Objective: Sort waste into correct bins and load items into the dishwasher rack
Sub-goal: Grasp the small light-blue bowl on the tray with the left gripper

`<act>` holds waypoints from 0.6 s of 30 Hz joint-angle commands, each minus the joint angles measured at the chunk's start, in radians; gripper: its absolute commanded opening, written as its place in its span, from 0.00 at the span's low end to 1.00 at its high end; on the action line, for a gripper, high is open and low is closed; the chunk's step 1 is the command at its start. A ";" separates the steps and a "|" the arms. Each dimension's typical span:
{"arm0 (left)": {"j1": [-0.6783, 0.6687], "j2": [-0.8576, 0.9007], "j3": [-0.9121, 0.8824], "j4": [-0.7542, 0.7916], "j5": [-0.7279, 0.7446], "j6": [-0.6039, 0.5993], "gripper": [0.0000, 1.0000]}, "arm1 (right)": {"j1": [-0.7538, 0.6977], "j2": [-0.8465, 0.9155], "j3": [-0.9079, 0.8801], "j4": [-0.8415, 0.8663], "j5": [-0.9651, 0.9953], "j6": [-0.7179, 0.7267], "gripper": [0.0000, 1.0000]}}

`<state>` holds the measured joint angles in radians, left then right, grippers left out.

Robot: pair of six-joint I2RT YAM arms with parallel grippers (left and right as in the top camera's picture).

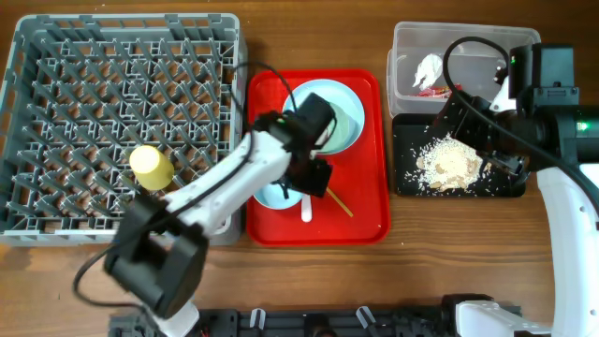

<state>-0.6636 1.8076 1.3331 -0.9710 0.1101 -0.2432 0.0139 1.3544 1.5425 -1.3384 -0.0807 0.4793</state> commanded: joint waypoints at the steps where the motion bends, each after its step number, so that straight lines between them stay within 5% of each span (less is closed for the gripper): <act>1: -0.040 0.115 0.006 0.000 -0.006 0.001 0.65 | -0.003 -0.017 0.004 -0.002 0.021 0.018 1.00; 4: -0.057 0.153 0.006 0.011 -0.007 0.001 0.54 | -0.003 -0.017 0.004 -0.003 0.021 0.018 1.00; 7: -0.061 0.159 0.006 0.019 -0.021 0.001 0.20 | -0.003 -0.017 0.004 -0.003 0.021 0.018 1.00; 10: -0.058 0.153 0.006 0.014 -0.080 0.001 0.06 | -0.003 -0.017 0.004 -0.006 0.021 0.018 1.00; 18: -0.057 0.024 0.026 0.001 -0.098 0.001 0.04 | -0.003 -0.017 0.004 -0.009 0.021 0.018 1.00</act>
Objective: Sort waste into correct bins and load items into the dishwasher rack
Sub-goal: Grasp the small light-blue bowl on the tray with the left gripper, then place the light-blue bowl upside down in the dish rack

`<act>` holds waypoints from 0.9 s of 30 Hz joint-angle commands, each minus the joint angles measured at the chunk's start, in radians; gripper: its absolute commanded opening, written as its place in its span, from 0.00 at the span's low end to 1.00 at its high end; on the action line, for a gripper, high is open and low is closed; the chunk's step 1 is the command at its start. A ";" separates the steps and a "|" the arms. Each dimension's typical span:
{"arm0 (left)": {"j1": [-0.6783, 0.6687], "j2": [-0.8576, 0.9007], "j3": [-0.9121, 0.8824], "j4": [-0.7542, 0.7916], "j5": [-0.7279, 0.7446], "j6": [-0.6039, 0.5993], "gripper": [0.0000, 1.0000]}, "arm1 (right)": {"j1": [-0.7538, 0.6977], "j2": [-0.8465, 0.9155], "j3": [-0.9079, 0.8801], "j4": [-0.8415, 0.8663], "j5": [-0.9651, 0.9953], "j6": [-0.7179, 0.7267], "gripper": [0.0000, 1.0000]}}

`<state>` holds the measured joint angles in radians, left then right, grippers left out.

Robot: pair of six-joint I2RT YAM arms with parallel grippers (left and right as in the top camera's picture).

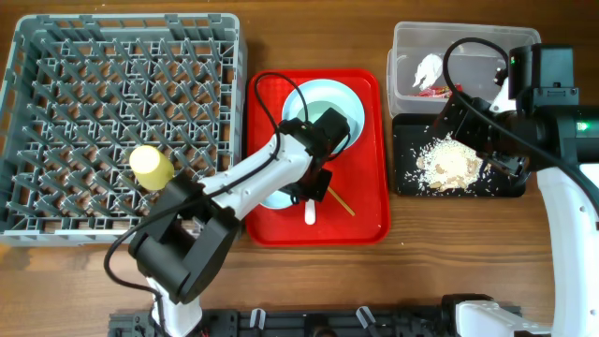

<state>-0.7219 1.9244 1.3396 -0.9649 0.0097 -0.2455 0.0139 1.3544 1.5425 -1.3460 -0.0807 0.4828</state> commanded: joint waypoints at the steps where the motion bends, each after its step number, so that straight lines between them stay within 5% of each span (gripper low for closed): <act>1: 0.005 -0.130 0.029 -0.016 0.003 0.005 0.04 | -0.003 -0.017 0.004 -0.002 0.021 0.014 1.00; 7: 0.177 -0.388 0.118 -0.026 0.048 0.116 0.04 | -0.003 -0.017 0.004 -0.002 0.021 0.014 1.00; 12: 0.551 -0.470 0.153 0.031 0.484 0.314 0.04 | -0.003 -0.017 0.004 -0.002 0.021 0.014 1.00; 15: 0.772 -0.417 0.153 0.027 0.836 0.416 0.04 | -0.003 -0.017 0.004 -0.002 0.021 0.014 1.00; 20: 0.954 -0.254 0.153 0.031 1.147 0.425 0.04 | -0.003 -0.017 0.004 -0.002 0.021 0.014 1.00; 27: 1.041 -0.013 0.153 0.011 1.299 0.391 0.04 | -0.003 -0.017 0.004 -0.002 0.021 0.014 1.00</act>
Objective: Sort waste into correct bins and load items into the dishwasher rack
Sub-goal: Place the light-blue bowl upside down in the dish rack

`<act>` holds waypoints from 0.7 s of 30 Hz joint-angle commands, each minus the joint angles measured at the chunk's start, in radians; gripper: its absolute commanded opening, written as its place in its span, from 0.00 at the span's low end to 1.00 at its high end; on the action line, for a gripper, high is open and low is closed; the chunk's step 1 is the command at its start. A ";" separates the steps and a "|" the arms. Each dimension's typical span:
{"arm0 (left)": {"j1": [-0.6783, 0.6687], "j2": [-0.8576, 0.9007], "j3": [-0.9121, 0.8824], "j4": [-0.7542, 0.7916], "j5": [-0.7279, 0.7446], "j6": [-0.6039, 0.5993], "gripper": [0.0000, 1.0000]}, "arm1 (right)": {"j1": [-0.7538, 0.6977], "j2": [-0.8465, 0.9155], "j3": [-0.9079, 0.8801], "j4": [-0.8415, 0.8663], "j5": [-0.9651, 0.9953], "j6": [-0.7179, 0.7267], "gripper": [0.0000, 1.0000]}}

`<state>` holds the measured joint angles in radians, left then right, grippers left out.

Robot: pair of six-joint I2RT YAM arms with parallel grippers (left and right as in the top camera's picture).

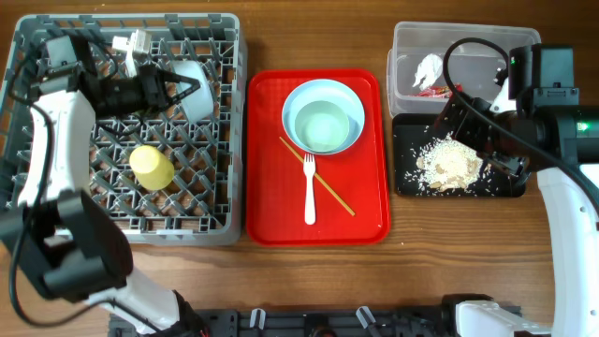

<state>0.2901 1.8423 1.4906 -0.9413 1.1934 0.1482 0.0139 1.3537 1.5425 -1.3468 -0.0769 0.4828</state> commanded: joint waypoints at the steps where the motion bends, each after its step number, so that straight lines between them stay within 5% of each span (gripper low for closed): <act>1: 0.037 0.090 0.002 -0.019 0.115 -0.002 0.04 | -0.003 -0.016 0.004 -0.001 0.018 0.014 1.00; 21: 0.033 0.138 0.002 0.018 0.149 -0.002 0.04 | -0.003 -0.016 0.004 -0.001 0.017 0.015 1.00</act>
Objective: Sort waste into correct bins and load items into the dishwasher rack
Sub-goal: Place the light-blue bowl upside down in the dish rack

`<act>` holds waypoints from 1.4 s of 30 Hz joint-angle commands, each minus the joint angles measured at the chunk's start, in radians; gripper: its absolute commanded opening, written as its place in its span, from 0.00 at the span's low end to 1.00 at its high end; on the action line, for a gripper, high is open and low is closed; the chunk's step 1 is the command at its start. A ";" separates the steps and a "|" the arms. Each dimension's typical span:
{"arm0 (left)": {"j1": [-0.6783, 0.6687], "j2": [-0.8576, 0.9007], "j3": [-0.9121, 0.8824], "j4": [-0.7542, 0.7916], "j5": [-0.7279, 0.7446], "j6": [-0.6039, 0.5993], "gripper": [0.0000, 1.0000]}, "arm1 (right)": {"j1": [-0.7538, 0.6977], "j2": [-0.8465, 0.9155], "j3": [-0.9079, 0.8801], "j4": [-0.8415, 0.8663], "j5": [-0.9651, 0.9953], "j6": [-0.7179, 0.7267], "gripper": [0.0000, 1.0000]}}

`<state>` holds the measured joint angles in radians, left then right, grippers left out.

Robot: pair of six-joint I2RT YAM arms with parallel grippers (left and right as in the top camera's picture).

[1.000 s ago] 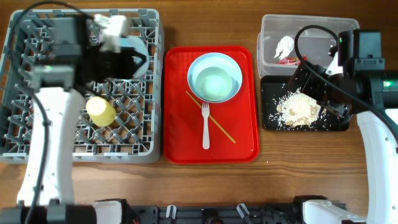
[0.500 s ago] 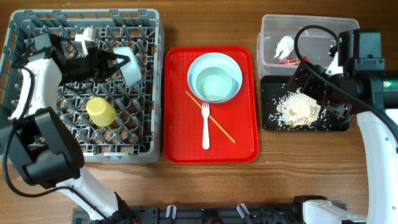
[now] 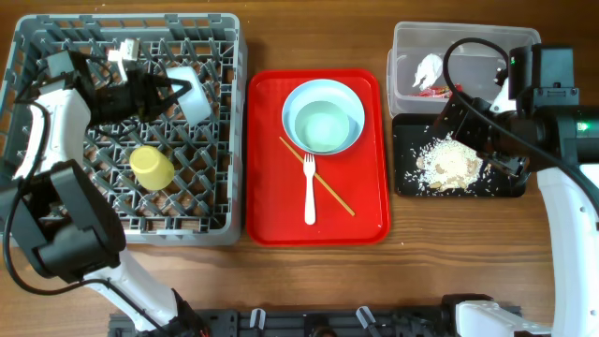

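Observation:
A small white bowl (image 3: 194, 95) lies on its side in the back part of the grey dish rack (image 3: 56, 225). My left gripper (image 3: 174, 91) is right beside it on its left, fingers spread open and pointing at it. A yellow cup (image 3: 152, 166) sits in the rack's middle. On the red tray (image 3: 271, 220) are a light blue bowl (image 3: 323, 118), a white fork (image 3: 309, 190) and a thin wooden stick (image 3: 329, 192). My right gripper (image 3: 451, 114) hangs over the black bin (image 3: 407, 183); its jaws are hidden by its own body.
The black bin holds a heap of pale food scraps (image 3: 451, 163). Behind it a clear bin (image 3: 468, 37) holds a crumpled white tissue (image 3: 429, 67) and a red scrap. The right arm's cable loops over both bins.
My left gripper has drawn back a little to the left from the white bowl, which now lies free in the rack. The right arm has not moved.
My left gripper was down on the red tray over a small bowl next to the fork, and stayed there at the following moment. Then it was over the rack's back part with the white bowl at its fingers. Now the bowl rests in the rack.

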<state>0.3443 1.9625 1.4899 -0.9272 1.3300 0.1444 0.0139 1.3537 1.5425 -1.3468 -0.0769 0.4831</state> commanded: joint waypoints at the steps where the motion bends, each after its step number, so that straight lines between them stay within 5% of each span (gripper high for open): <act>1: -0.036 0.018 0.003 0.010 0.012 0.002 0.04 | -0.003 -0.016 0.004 -0.001 0.017 0.015 1.00; 7: -0.047 0.018 0.003 0.045 -0.012 0.002 0.04 | -0.003 -0.016 0.004 -0.007 0.017 0.014 1.00; 12: -0.045 0.018 0.002 -0.002 -0.205 0.010 0.04 | -0.003 -0.016 0.004 -0.006 0.017 0.015 1.00; 25: -0.018 0.018 0.002 -0.012 -0.227 0.010 0.04 | -0.003 -0.016 0.004 -0.012 0.017 0.014 1.00; 31: 0.018 0.018 0.002 -0.116 -0.498 0.005 0.09 | -0.003 -0.016 0.004 -0.011 0.017 0.014 1.00; 34: 0.051 0.018 0.002 -0.160 -0.517 0.006 0.20 | -0.003 -0.016 0.004 -0.012 0.017 0.013 1.00; 36: 0.074 0.018 0.002 -0.189 -0.552 0.005 0.41 | -0.003 -0.016 0.004 -0.012 0.017 0.013 1.00; 42: 0.109 0.010 0.003 -0.243 -0.546 -0.006 0.80 | -0.003 -0.016 0.004 -0.012 0.017 0.013 1.00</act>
<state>0.4427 1.9667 1.4979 -1.1561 0.8047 0.1444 0.0139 1.3537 1.5425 -1.3575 -0.0769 0.4866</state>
